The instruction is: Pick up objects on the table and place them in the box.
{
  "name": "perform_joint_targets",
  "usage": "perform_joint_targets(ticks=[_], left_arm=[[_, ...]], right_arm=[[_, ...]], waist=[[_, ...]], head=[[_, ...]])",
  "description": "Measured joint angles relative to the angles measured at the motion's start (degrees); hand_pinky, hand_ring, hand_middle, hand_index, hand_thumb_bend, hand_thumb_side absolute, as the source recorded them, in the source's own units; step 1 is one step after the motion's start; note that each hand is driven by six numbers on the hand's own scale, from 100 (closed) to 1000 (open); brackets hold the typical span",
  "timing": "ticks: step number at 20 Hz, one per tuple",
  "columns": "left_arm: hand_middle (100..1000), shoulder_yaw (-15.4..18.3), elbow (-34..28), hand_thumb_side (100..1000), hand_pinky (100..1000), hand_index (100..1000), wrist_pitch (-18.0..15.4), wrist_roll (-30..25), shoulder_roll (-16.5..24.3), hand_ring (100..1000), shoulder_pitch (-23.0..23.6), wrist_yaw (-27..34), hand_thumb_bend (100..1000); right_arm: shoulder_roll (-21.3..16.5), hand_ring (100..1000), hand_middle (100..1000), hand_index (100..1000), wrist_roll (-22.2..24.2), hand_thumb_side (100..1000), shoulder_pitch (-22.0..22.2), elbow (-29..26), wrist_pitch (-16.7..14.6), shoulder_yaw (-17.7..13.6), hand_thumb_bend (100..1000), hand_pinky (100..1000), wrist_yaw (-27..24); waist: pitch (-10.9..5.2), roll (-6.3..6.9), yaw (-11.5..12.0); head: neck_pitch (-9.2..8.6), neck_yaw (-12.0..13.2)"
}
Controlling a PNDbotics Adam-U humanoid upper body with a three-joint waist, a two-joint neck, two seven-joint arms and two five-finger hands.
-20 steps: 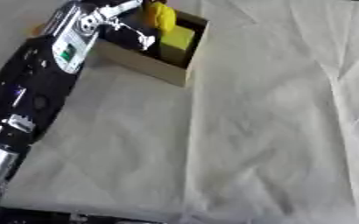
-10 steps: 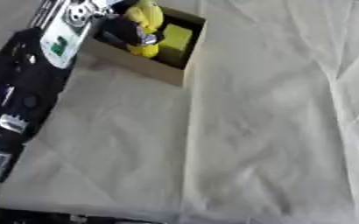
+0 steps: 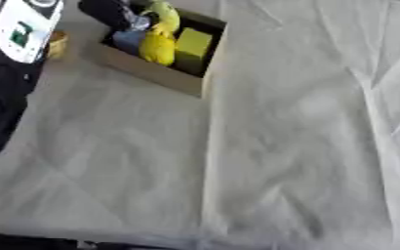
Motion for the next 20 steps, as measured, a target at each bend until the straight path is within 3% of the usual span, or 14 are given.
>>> perform_joint_targets(ticks=[1, 3, 8, 14, 20], left_arm=[[832, 0.6, -0.3, 163, 867, 930, 0.5, 0.4, 1.0, 891, 0.2, 0.3, 263], [833, 2.0, -0.5, 125, 869, 928, 1.7, 1.5, 3.2, 893, 0.4, 0.7, 275], [838, 4.9, 3.5, 101, 872, 934, 4.5, 2.7, 7.2, 900, 0.3, -0.9, 315], [851, 5.9, 12.2, 100, 882, 943, 5.4, 2.0, 7.5, 920, 0.1, -7.2, 394], [860, 6.5, 19.4, 100, 890, 941, 3.3, 0.0, 7.3, 933, -0.2, -12.7, 462]], right_arm=[[0.0, 803, 696, 862, 0.0, 657, 0.1, 0.0, 0.0, 0.0, 100, 818, 0.0], [0.0, 803, 696, 862, 0.0, 657, 0.1, 0.0, 0.0, 0.0, 100, 818, 0.0], [-0.3, 803, 695, 862, -0.3, 660, 0.3, 0.0, 0.0, -0.3, 100, 819, 0.0], [-0.3, 803, 694, 862, -0.4, 665, 0.4, 0.0, 0.1, -0.4, 100, 820, 0.0], [-0.4, 802, 692, 861, -0.4, 677, 0.4, 0.0, 0.2, -0.4, 100, 819, -0.1]], waist=[[0.00, 0.00, 0.0], [0.00, 0.00, 0.1], [0.00, 0.00, 0.2], [0.01, 0.00, -0.7], [0.07, 0.00, -1.2]], head=[[0.00, -0.2], [0.00, -0.4], [0.00, -0.7], [0.00, 0.0], [0.00, 0.8]])
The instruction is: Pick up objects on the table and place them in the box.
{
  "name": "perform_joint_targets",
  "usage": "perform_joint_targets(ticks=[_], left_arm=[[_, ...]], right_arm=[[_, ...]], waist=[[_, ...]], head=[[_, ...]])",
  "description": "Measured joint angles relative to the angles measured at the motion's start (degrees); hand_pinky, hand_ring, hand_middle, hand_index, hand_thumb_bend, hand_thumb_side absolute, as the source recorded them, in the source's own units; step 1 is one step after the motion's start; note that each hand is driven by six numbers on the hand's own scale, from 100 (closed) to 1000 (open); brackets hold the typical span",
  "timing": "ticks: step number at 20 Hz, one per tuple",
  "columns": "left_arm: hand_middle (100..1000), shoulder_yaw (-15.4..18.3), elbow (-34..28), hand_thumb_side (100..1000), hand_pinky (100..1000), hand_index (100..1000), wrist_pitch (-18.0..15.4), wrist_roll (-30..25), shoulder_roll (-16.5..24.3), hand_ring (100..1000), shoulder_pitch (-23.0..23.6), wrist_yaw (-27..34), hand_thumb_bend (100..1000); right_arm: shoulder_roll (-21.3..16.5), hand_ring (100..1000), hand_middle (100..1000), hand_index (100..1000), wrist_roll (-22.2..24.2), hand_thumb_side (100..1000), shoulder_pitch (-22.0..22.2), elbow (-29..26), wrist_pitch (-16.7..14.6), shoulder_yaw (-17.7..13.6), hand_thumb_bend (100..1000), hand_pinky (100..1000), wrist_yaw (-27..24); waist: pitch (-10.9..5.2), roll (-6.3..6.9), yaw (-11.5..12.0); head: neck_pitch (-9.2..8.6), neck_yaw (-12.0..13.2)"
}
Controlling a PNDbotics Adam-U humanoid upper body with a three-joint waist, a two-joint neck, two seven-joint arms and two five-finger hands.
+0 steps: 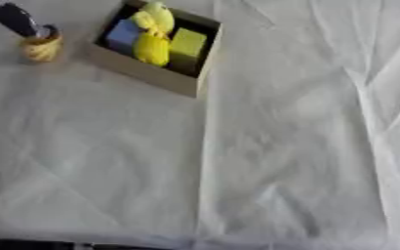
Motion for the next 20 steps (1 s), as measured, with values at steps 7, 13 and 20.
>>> perform_joint_targets(ticks=[7, 13, 20], left_arm=[[860, 1.4, 4.9, 100, 889, 934, 0.1, 1.3, -1.4, 935, -0.6, -7.3, 487], [859, 1.8, 6.9, 100, 888, 927, 0.6, 1.6, -1.9, 937, -0.6, -11.1, 513], [825, 2.8, 7.9, 100, 852, 852, 2.3, 2.8, -1.9, 905, -0.6, -13.2, 238]], right_arm=[[0.0, 802, 691, 862, 0.0, 680, -0.2, 0.3, 0.1, 0.0, 100, 820, -0.4], [0.0, 801, 689, 862, -0.1, 688, -0.2, 0.3, 0.1, 0.0, 100, 821, -0.6], [0.0, 801, 688, 862, -0.3, 696, 0.1, 0.7, 0.2, 0.0, 100, 821, -1.1]], waist=[[0.88, 0.00, -0.4], [1.42, 0.00, -0.3], [1.79, 0.00, -0.2]], head=[[0.00, 1.2], [0.00, 1.6], [0.00, 2.1]])
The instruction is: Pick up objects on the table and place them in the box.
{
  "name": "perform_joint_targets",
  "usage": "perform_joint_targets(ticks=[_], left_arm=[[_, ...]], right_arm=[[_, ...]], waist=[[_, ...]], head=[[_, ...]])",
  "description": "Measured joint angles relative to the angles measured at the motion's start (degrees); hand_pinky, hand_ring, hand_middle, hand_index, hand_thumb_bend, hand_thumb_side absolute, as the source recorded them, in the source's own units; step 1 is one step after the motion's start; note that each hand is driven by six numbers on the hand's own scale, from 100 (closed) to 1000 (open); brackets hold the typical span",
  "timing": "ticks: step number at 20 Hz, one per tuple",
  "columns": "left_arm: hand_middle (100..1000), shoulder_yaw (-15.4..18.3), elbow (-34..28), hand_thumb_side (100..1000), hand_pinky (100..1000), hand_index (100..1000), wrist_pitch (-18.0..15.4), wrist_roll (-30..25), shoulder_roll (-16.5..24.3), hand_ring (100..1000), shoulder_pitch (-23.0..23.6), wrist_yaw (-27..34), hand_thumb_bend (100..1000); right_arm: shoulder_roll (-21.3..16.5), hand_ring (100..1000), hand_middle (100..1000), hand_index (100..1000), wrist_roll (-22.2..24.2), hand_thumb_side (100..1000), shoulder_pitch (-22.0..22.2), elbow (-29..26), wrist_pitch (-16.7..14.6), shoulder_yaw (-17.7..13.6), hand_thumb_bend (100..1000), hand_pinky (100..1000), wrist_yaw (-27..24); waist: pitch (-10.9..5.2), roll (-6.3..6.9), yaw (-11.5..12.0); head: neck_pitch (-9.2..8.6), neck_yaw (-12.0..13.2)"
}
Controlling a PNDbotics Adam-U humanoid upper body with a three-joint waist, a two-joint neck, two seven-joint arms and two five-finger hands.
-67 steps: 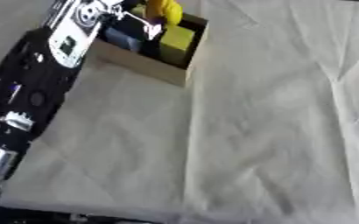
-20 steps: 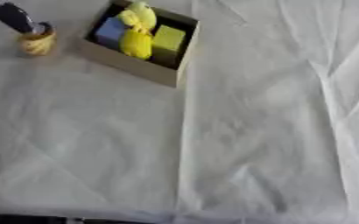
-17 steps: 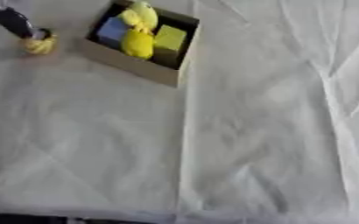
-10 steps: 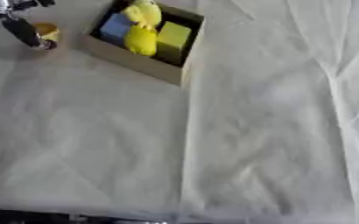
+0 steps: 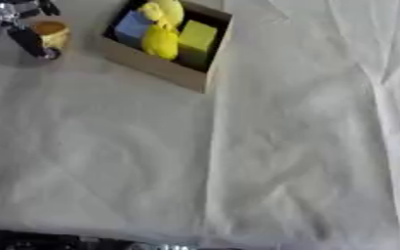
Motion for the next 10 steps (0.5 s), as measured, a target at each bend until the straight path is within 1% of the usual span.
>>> perform_joint_targets(ticks=[1, 2, 3, 4, 7, 9, 10], left_arm=[[820, 0.0, 0.1, 100, 849, 840, 0.2, 0.3, 0.0, 902, 0.0, 0.0, 220], [793, 0.0, 0.2, 100, 832, 807, 0.4, 0.6, 0.0, 878, 0.0, 0.0, 124], [782, 0.0, 0.4, 105, 824, 793, 0.6, 0.9, 0.0, 867, 0.0, 0.1, 100], [759, 0.0, 0.4, 132, 804, 766, 0.8, 1.3, 0.0, 842, 0.0, 0.1, 100], [754, 0.0, 0.4, 114, 796, 762, 1.2, 2.4, -0.2, 831, 0.0, 0.3, 100], [701, 0.0, 0.4, 128, 769, 715, 1.3, 2.7, -0.2, 786, 0.0, 0.5, 100], [703, 0.0, 0.4, 128, 761, 719, 1.4, 2.9, -0.2, 781, 0.0, 0.5, 100]], right_arm=[[0.0, 801, 688, 862, 0.0, 696, 0.1, 0.0, 0.0, 0.0, 100, 821, -0.1], [0.0, 801, 688, 863, -0.1, 697, 0.1, 0.0, 0.0, 0.0, 100, 821, -0.2], [0.0, 801, 688, 863, -0.2, 697, 0.1, 0.0, 0.0, 0.0, 100, 821, -0.3], [0.0, 802, 689, 863, -0.2, 697, 0.1, 0.0, 0.0, 0.0, 100, 822, -0.3], [0.0, 802, 688, 863, -0.3, 697, 0.2, 0.2, 0.1, 0.0, 100, 822, -0.4], [0.0, 802, 688, 864, -0.4, 698, 0.5, 0.3, 0.0, -0.1, 100, 823, -0.5], [0.1, 802, 688, 864, -0.4, 698, 0.6, 0.3, 0.0, -0.1, 100, 824, -0.6]], waist=[[0.02, 0.00, 0.0], [0.05, 0.00, 0.0], [0.10, 0.00, 0.0], [0.13, 0.00, 0.0], [0.13, 0.00, 0.0], [0.13, 0.00, 0.0], [0.13, 0.00, 0.1]], head=[[0.00, 0.1], [0.00, 0.2], [0.00, 0.3], [0.00, 0.4], [0.00, 0.5], [0.00, 0.5], [0.00, 0.5]])
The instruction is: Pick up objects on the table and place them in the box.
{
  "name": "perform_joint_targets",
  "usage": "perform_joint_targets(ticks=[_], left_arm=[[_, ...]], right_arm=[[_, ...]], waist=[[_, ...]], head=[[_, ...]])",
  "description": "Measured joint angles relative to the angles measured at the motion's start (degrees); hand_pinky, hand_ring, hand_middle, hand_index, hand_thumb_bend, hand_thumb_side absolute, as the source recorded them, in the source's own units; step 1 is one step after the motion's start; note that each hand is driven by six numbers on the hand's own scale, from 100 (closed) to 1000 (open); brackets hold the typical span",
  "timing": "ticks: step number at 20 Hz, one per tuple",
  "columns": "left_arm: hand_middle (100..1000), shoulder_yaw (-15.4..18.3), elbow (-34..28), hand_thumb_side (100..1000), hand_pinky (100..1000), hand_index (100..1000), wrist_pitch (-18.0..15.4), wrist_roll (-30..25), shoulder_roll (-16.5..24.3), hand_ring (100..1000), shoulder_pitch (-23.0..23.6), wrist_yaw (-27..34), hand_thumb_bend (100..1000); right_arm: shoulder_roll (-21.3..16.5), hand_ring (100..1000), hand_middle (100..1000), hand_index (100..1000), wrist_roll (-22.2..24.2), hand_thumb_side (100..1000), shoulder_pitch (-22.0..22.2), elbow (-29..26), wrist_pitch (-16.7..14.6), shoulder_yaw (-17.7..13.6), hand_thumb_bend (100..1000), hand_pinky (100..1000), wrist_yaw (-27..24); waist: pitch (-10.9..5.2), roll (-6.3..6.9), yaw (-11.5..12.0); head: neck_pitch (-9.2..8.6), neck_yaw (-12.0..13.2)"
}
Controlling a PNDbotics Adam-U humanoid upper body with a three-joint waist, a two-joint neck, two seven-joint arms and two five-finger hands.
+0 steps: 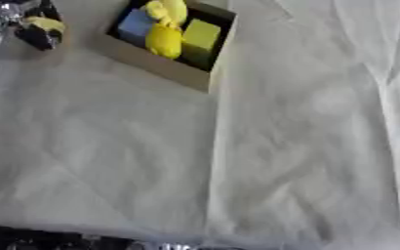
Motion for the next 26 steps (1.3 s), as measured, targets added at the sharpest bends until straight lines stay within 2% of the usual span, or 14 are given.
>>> perform_joint_targets(ticks=[1, 2, 3, 6, 10, 11, 17, 18, 19, 26], left_arm=[[728, 0.0, 0.0, 121, 766, 745, 0.1, 0.2, 0.0, 792, 0.0, 0.0, 100], [797, 0.0, 0.0, 100, 796, 835, 0.3, 0.4, 0.0, 836, 0.0, 0.0, 152], [826, 0.0, -0.2, 100, 824, 887, 0.3, 0.5, 0.0, 865, 0.0, 0.2, 222], [891, 0.0, -1.1, 100, 880, 976, -0.3, -0.1, 0.0, 934, 0.0, 1.1, 313], [895, -0.6, -4.1, 100, 890, 974, -1.6, -3.4, 0.1, 942, -0.5, 3.4, 373], [897, -0.8, -5.0, 100, 895, 966, -1.8, -4.3, 0.3, 948, -0.7, 3.5, 423], [890, -2.1, -6.8, 100, 896, 954, -2.4, -9.4, 1.9, 952, -1.0, 1.2, 468], [888, -2.2, -6.7, 100, 895, 952, -2.5, -10.0, 2.0, 951, -0.9, 0.7, 519], [887, -2.2, -6.4, 100, 894, 951, -2.7, -10.6, 2.0, 951, -0.8, 0.2, 469], [878, -2.1, -2.7, 100, 886, 932, -2.9, -12.8, 1.7, 946, -0.3, -2.2, 442]], right_arm=[[0.1, 802, 688, 864, 0.0, 698, 0.0, 0.0, 0.0, 0.0, 100, 824, 0.0], [0.1, 803, 688, 863, 0.0, 698, 0.0, 0.0, 0.0, 0.0, 100, 824, 0.0], [0.1, 803, 688, 864, 0.0, 697, 0.0, 0.0, 0.0, 0.0, 100, 824, -0.1], [0.3, 803, 688, 864, 0.0, 695, 0.2, 0.1, 0.0, -0.1, 100, 824, -0.1], [0.3, 804, 688, 864, 0.2, 695, 0.5, 0.4, -0.2, -0.1, 100, 825, -0.1], [0.3, 804, 688, 865, 0.2, 696, 0.5, 0.4, -0.2, -0.1, 100, 825, -0.1], [0.4, 804, 688, 865, 0.3, 696, 1.1, 0.7, -0.3, -0.1, 100, 826, -0.1], [0.4, 804, 687, 865, 0.3, 697, 1.2, 0.7, -0.3, -0.1, 100, 826, -0.1], [0.4, 804, 687, 865, 0.3, 697, 1.3, 0.7, -0.3, -0.1, 100, 826, -0.1], [0.5, 803, 686, 866, 0.4, 689, 1.3, 0.7, -0.4, -0.1, 100, 826, -0.2]], waist=[[0.00, 0.00, 0.1], [0.00, 0.00, 0.2], [0.00, 0.00, 0.3], [0.00, 0.00, 0.3], [-0.06, 0.00, 0.9], [-0.07, 0.00, 1.1], [-0.13, 0.00, 2.0], [-0.14, 0.00, 2.0], [-0.15, 0.00, 2.0], [-0.15, 0.00, 1.5]], head=[[0.00, 0.0], [0.00, 0.0], [0.00, 0.0], [0.00, 0.0], [0.00, 0.0], [0.00, 0.0], [0.00, -0.1], [0.00, -0.1], [0.00, -0.1], [0.00, 0.3]])
